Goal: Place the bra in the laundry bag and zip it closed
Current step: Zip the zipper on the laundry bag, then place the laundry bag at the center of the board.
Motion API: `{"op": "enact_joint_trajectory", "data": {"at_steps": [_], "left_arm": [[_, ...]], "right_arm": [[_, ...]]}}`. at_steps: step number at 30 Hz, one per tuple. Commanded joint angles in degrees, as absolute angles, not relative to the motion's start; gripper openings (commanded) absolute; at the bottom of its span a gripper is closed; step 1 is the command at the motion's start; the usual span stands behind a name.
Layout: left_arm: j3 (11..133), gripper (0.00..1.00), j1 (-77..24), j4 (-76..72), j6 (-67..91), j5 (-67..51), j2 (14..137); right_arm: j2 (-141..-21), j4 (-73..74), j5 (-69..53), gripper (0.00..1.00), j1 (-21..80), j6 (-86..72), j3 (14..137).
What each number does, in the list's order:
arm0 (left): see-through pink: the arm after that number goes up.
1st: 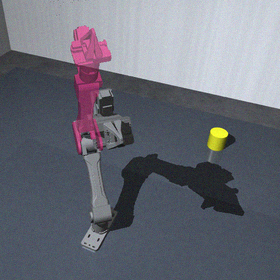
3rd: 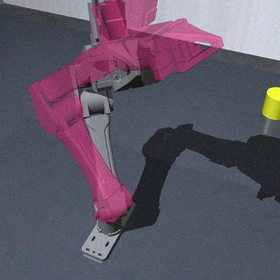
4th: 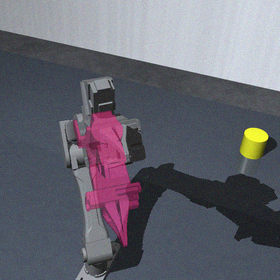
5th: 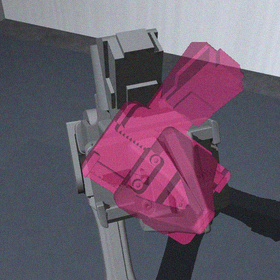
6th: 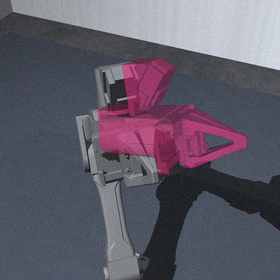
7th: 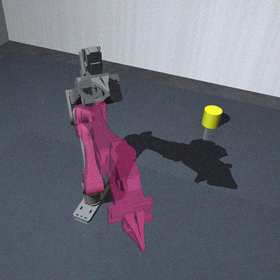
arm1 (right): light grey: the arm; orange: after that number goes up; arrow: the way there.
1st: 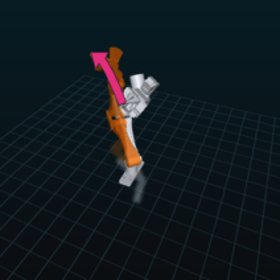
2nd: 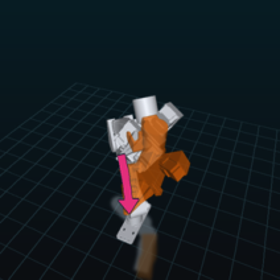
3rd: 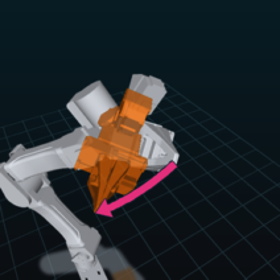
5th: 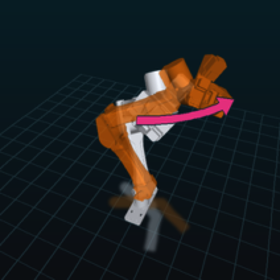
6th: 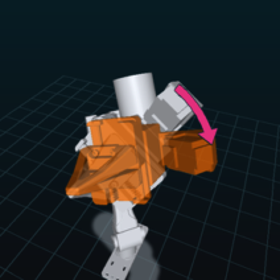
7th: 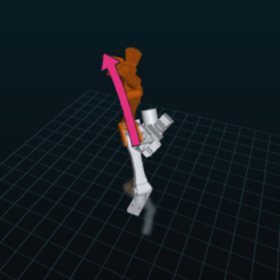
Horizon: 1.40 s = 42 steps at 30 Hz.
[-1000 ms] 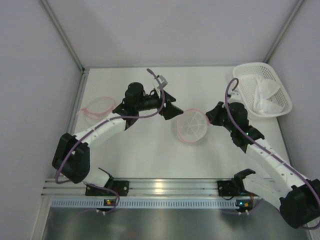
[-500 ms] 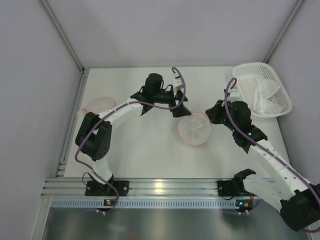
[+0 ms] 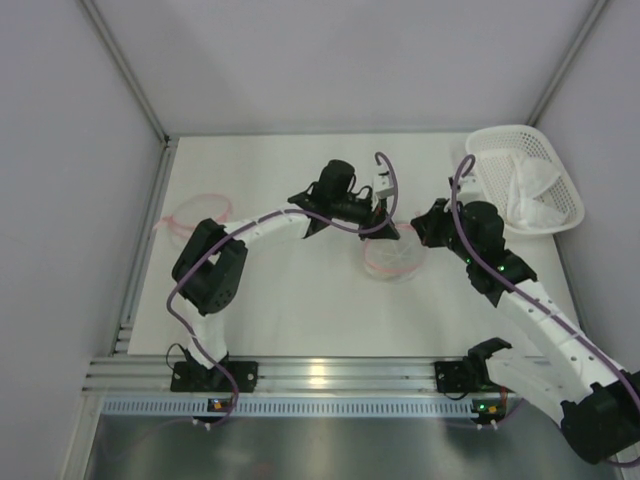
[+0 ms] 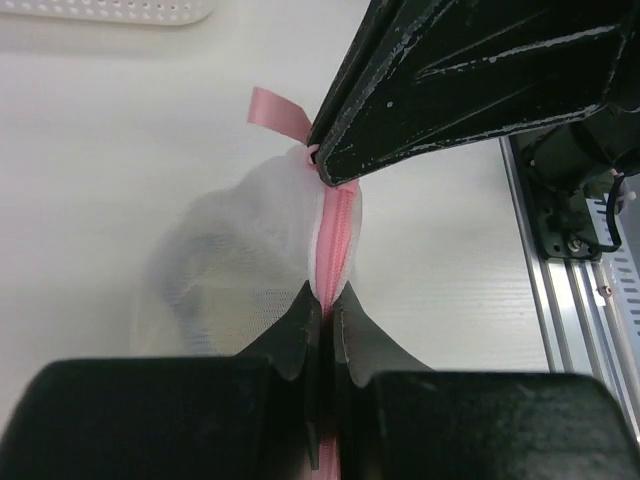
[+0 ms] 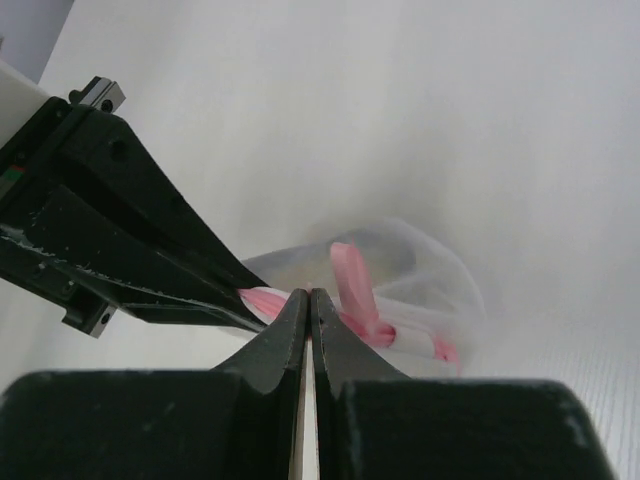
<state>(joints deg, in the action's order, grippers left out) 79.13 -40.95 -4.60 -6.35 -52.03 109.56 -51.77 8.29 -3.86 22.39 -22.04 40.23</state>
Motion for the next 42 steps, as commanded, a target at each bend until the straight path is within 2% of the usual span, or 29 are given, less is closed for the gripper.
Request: {"op": "enact_joint_trajectory", "data": {"at_steps": [1, 6, 12, 15, 16, 18, 19, 20, 21, 24, 26, 29, 36, 42], "left_arm": [[80.1, 0.0, -40.7, -7.6, -5.3, -53.4, 108.3], [72.5, 0.0, -40.1, -18.9, 1.8, -53.2, 104.0], [68.3, 0.0, -38.8, -21.2, 4.6, -54.7, 100.6], [67.9, 0.0, -38.8, -21.2, 6.2, -53.6, 99.8], [68.2, 0.0, -38.8, -21.6, 7.7, -52.7, 99.8], [69.6, 0.0, -38.6, -23.1, 14.4, -49.9, 100.6], [70.0, 0.0, -38.5, -24.0, 16.7, -48.0, 100.9], [70.5, 0.0, -38.3, -25.3, 19.0, -45.1, 101.3], [71.9, 0.0, -37.7, -25.5, 23.9, -43.0, 101.7], [77.1, 0.0, -35.5, -25.6, 31.5, -35.3, 104.0], [79.6, 0.0, -34.3, -25.6, 35.0, -27.8, 106.2], [84.9, 0.0, -30.2, -25.7, 42.6, -23.4, 110.6], [98.7, 0.0, -18.1, -35.9, 57.9, -22.9, 123.1], [105.6, 0.0, -13.5, -36.9, 63.3, -15.1, 132.5]], "right_arm": [[-50.4, 9.6, 0.7, 0.0, 22.3, -22.1, 42.9], [-50.4, 13.7, 10.7, 0.0, 22.3, -23.3, 42.1], [-49.5, 14.8, 15.2, 0.0, 22.2, -23.9, 39.7], [-50.1, 15.1, 13.1, 0.01, 22.1, -23.9, 40.6], [-50.3, 15.2, 12.5, 0.23, 22.2, -24.3, 40.9], [-50.4, 17.2, 12.0, 0.43, 22.2, -25.0, 43.1], [-50.4, 18.6, 12.3, 0.62, 22.2, -25.4, 45.5], [-50.4, 19.9, 12.7, 0.69, 22.1, -25.5, 47.0], [-50.8, 24.1, 15.4, 0.83, 22.1, -25.7, 48.7], [-52.7, 30.5, 20.1, 0.98, 21.3, -26.0, 56.3], [-52.8, 32.9, 20.5, 0.99, 20.6, -25.8, 59.2], [-51.6, 31.6, 20.0, 0.99, 20.1, -25.7, 58.4], [-50.4, 30.8, 17.4, 0.99, 18.3, -24.6, 55.3], [-50.3, 30.5, 15.7, 0.99, 18.1, -25.2, 56.0]]}}
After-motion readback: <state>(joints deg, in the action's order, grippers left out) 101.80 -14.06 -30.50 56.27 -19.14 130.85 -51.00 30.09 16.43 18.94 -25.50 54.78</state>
